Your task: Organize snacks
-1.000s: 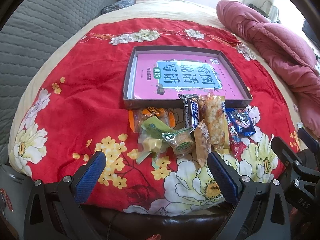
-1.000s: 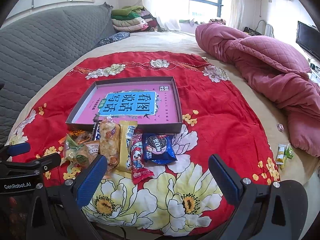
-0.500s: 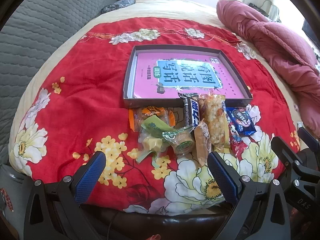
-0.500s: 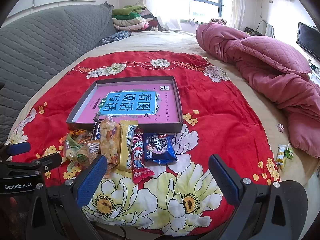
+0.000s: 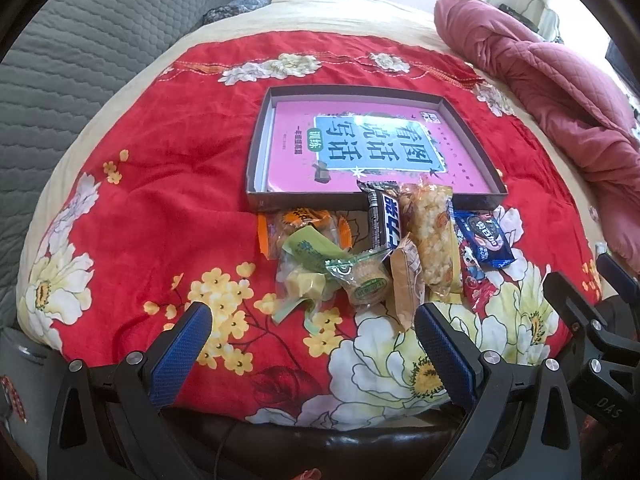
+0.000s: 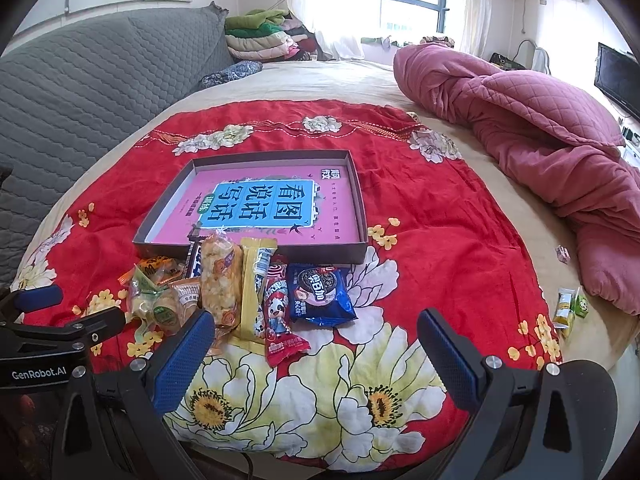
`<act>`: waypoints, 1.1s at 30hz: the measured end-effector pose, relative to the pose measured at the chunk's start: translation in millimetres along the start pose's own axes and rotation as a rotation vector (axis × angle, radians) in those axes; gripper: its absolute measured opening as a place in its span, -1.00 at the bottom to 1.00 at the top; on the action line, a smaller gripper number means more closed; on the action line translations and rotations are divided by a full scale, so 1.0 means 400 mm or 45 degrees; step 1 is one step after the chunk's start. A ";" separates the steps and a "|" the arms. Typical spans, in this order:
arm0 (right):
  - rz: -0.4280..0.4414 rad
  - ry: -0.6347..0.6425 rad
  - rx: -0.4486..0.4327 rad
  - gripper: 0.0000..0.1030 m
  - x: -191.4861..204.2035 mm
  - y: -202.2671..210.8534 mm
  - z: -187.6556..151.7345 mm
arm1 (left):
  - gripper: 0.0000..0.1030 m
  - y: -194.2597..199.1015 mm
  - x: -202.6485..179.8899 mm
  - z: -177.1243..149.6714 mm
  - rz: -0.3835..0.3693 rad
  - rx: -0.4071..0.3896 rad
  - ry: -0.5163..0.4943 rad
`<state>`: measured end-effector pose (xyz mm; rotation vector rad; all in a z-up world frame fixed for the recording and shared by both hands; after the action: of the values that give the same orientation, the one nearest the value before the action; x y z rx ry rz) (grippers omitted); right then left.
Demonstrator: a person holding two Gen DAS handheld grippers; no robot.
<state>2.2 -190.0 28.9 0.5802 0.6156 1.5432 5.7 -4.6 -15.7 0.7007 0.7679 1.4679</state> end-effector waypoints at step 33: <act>0.085 -0.014 0.042 0.97 0.013 -0.051 -0.011 | 0.98 -0.054 0.064 -0.002 -0.022 0.065 0.104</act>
<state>13.6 -184.3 11.8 0.6397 0.6199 1.5942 16.9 20.9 -34.1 0.6740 0.8744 1.4725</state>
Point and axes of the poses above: each gripper's, at about its wrist camera, not at the fingertips, and y roughly against the way its jaws point, x to its left, z to its top, the point moved 2 cm from there along -y, roughly the way its jaws point, and after that the axes turned 8 degrees about -x, right-handed, at the moved point
